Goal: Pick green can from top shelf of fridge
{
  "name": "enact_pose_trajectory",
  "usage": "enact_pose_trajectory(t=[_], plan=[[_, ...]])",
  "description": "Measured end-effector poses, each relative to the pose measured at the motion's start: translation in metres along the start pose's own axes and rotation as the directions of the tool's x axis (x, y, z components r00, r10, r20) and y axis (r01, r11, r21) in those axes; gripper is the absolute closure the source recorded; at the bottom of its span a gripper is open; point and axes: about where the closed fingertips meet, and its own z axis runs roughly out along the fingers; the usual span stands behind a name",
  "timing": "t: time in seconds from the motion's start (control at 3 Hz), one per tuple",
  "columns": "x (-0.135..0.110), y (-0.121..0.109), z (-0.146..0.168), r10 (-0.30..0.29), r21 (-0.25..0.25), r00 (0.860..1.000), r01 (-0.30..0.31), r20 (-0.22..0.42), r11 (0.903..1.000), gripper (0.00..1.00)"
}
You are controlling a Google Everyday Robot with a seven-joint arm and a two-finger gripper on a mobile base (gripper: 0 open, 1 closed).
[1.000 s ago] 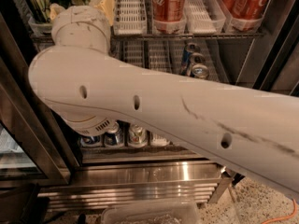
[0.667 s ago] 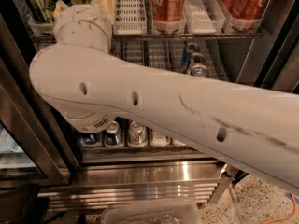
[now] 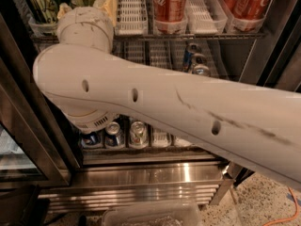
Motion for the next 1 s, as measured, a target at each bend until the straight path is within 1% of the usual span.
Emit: enact_pose_trajectory(t=[0.33, 0.67, 1.0], plan=[[0.0035, -0.0012, 0.0054, -0.005, 0.009, 1.0, 0.005, -0.004, 0.9999, 0.25], [0.004, -0.0016, 0.0062, -0.005, 0.011, 1.0, 0.005, -0.005, 0.9999, 0.44], [0.0048, -0.0005, 0.0091, -0.001, -0.012, 1.0, 0.001, -0.005, 0.9999, 0.66]])
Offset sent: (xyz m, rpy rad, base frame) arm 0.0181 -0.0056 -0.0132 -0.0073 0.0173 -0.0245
